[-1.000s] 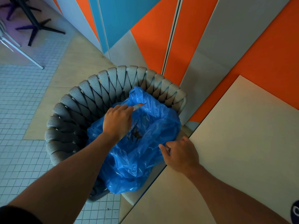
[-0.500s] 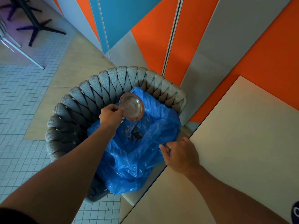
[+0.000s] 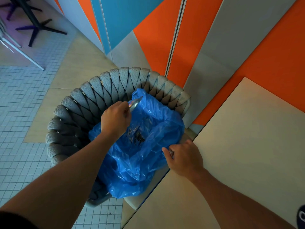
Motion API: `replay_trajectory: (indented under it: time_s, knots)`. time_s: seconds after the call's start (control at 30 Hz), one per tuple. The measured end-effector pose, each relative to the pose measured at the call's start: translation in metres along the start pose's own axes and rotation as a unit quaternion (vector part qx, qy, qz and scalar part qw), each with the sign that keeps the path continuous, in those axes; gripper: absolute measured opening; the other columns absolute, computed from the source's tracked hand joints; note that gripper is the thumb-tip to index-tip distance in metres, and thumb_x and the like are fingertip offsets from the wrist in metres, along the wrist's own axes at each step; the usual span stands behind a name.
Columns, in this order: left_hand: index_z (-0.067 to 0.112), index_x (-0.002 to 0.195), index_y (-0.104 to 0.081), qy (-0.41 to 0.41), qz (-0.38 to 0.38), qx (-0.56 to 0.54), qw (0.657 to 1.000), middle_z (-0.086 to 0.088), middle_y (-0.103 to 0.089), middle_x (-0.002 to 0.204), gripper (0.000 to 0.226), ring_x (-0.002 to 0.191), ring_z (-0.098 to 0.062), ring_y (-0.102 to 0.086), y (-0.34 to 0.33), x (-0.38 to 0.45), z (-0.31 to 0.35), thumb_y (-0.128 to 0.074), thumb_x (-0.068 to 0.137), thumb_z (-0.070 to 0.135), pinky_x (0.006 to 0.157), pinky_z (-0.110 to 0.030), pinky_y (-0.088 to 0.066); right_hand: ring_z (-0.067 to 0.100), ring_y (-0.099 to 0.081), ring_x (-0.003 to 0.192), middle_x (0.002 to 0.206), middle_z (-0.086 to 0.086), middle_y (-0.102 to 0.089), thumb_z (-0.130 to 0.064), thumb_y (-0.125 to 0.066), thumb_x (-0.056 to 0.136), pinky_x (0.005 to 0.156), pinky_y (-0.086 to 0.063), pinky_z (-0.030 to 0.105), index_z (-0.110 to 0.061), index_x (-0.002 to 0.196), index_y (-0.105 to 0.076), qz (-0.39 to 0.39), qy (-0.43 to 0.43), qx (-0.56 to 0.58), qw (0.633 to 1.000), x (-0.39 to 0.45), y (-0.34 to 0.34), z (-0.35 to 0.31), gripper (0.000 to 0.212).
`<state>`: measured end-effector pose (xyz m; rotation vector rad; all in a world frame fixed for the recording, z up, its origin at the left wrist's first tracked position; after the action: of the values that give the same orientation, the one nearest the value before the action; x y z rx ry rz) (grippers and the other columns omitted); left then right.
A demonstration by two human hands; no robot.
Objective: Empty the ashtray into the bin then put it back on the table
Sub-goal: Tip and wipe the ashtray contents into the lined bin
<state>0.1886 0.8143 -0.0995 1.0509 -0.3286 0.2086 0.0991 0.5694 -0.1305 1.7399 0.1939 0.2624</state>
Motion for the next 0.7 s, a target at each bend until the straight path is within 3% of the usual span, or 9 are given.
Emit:
replay_trajectory:
  time_s: [0.07, 0.13, 0.23, 0.43, 0.7]
  knots:
    - [0.009, 0.086, -0.063, -0.132, -0.002, 0.103, 0.986, -0.007, -0.058, 0.069, 0.005, 0.059, -0.028, -0.054, 0.002, -0.005, 0.009, -0.062, 0.082, 0.006, 0.045, -0.031, -0.039, 0.010, -0.037, 0.041, 0.044, -0.010, -0.036, -0.057, -0.039, 0.093, 0.055, -0.039, 0.029, -0.022, 0.053, -0.050, -0.002, -0.003, -0.002, 1.000, 0.000, 0.001, 0.000, 0.054]
    - [0.008, 0.095, -0.067, -0.172, -0.045, 0.165, 0.970, -0.008, -0.062, 0.072, 0.016, 0.062, -0.029, -0.057, -0.001, -0.010, 0.012, -0.065, 0.080, 0.004, 0.048, -0.033, -0.044, 0.010, -0.040, 0.042, 0.044, -0.010, -0.037, -0.058, -0.037, 0.093, 0.057, -0.041, 0.030, -0.022, 0.054, -0.051, -0.008, -0.005, -0.002, 1.000, -0.001, 0.000, 0.000, 0.055]
    - [0.008, 0.094, -0.066, -0.165, -0.090, 0.206, 0.960, -0.007, -0.062, 0.076, 0.011, 0.067, -0.030, -0.057, -0.004, -0.014, 0.014, -0.062, 0.083, 0.008, 0.054, -0.038, -0.047, 0.010, -0.040, 0.042, 0.045, -0.010, -0.038, -0.059, -0.035, 0.093, 0.057, -0.040, 0.030, -0.022, 0.055, -0.052, -0.009, -0.008, 0.001, 1.000, -0.001, 0.001, 0.000, 0.056]
    - [0.009, 0.094, -0.067, -0.155, -0.104, 0.196, 0.963, -0.006, -0.065, 0.079, 0.012, 0.070, -0.030, -0.058, -0.004, -0.015, 0.016, -0.060, 0.085, 0.011, 0.056, -0.038, -0.046, 0.010, -0.036, 0.042, 0.045, -0.010, -0.036, -0.057, -0.036, 0.094, 0.059, -0.033, 0.028, -0.023, 0.055, -0.050, -0.014, -0.005, -0.001, 1.000, 0.000, 0.002, -0.001, 0.054]
    - [0.010, 0.095, -0.067, -0.136, -0.109, 0.181, 0.968, -0.004, -0.063, 0.077, 0.012, 0.067, -0.027, -0.056, 0.000, -0.009, 0.022, -0.059, 0.085, 0.009, 0.045, -0.033, -0.043, 0.013, -0.039, 0.042, 0.045, -0.008, -0.038, -0.056, -0.036, 0.094, 0.061, -0.041, 0.031, -0.022, 0.056, -0.052, -0.020, -0.007, 0.010, 1.000, 0.000, 0.001, -0.001, 0.054]
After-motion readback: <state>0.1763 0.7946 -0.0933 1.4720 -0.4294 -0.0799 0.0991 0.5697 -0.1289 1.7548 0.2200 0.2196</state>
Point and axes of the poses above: each hand's wrist, its own x-axis towards the middle knuckle, its own y-axis out of the back of the hand, z = x × y, the point moved 3 cm from there along x, towards the middle knuckle
